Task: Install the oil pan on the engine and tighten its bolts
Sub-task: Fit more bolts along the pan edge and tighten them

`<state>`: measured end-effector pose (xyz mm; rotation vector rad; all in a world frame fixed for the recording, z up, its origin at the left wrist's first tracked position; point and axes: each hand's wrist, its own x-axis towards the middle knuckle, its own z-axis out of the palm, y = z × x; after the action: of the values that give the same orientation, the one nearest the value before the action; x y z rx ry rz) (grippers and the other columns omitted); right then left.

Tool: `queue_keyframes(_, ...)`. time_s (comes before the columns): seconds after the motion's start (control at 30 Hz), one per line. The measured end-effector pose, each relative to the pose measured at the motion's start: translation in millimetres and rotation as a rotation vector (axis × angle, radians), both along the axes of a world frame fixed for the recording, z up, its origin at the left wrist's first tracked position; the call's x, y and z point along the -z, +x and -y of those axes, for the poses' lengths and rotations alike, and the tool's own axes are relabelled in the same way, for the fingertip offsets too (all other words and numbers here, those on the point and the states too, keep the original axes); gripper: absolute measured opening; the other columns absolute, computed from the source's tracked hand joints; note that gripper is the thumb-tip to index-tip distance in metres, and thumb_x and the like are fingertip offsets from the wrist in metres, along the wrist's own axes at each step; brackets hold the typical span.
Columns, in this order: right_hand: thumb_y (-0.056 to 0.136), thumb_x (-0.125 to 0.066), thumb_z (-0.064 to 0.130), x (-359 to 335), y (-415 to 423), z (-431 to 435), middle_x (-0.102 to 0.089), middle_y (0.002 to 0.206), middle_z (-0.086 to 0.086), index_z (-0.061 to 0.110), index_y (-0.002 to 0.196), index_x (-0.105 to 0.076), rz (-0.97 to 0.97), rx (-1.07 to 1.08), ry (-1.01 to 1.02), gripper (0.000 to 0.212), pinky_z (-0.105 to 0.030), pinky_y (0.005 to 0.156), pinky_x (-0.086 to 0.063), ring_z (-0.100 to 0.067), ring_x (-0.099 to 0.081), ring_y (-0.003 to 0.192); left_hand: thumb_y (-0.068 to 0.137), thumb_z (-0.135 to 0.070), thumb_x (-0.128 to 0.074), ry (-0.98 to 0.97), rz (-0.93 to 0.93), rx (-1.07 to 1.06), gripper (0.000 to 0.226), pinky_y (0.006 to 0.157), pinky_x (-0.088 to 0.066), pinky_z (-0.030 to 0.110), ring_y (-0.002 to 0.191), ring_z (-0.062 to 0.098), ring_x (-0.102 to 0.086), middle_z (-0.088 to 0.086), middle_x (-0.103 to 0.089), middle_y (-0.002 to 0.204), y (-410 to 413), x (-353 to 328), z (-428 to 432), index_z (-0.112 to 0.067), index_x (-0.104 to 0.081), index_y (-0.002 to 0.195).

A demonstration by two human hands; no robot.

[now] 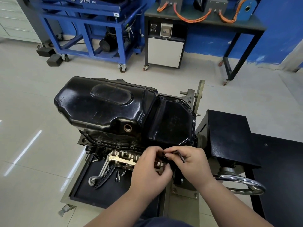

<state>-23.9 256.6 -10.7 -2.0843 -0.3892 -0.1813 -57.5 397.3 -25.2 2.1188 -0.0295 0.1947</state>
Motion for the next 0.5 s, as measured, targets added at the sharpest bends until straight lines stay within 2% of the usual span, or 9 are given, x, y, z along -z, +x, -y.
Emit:
queue_keyframes(0.13, 0.076, -0.075, 0.009, 1.5, -1.5, -1.2, -0.072, 0.080, 0.012, 0.017, 0.085, -0.077, 0.051, 0.030, -0.027, 0.012, -0.007, 0.073, -0.048, 0.002, -0.066, 0.082, 0.062, -0.047, -0.070, 0.019, 0.215, 0.017, 0.050, 0.081, -0.040, 0.010, 0.096, 0.000, -0.051, -0.021, -0.049, 0.102, -12.0, -26.2, 4.1, -0.038, -0.043, 0.104)
queue_keyframes(0.23, 0.076, -0.070, 0.010, 0.9, -5.0, -6.1, -0.070, 0.075, 0.014, 0.014, 0.082, -0.076, 0.117, 0.022, -0.055, 0.009, -0.005, 0.067, -0.045, 0.002, -0.063, 0.077, 0.064, -0.054, -0.068, 0.096, 0.271, 0.041, 0.054, 0.091, -0.035, 0.009, 0.102, 0.001, -0.050, -0.014, -0.054, 0.106, -10.2, -35.1, 14.4, -0.027, -0.051, 0.108)
queue_keyframes(0.33, 0.077, -0.066, 0.010, 2.0, -7.6, -8.0, -0.061, 0.077, 0.028, 0.014, 0.084, -0.075, 0.107, 0.029, -0.030, 0.013, -0.001, 0.069, -0.042, 0.015, -0.059, 0.078, 0.070, -0.053, -0.062, 0.130, 0.249, -0.017, 0.044, 0.087, -0.035, 0.008, 0.092, 0.006, -0.056, -0.010, -0.060, 0.096, -5.1, -38.4, 18.8, -0.018, -0.062, 0.097)
queue_keyframes(0.4, 0.079, -0.065, 0.012, 3.8, -8.4, -8.7, -0.059, 0.078, 0.032, 0.015, 0.085, -0.075, 0.093, 0.030, 0.001, 0.013, -0.004, 0.069, -0.044, 0.014, -0.060, 0.079, 0.072, -0.049, -0.061, 0.147, 0.266, -0.044, 0.035, 0.081, -0.038, 0.010, 0.083, 0.004, -0.057, -0.012, -0.062, 0.087, -3.4, -38.7, 19.3, -0.019, -0.064, 0.089)
queue_keyframes(0.5, 0.080, -0.064, 0.013, 3.8, -9.2, -11.0, -0.060, 0.077, 0.031, 0.016, 0.085, -0.075, 0.092, 0.037, 0.023, 0.012, -0.006, 0.069, -0.044, 0.011, -0.061, 0.079, 0.071, -0.048, -0.062, 0.125, 0.271, -0.073, 0.034, 0.079, -0.040, 0.007, 0.084, -0.001, -0.055, -0.014, -0.063, 0.087, -3.5, -37.9, 20.0, -0.019, -0.066, 0.088)
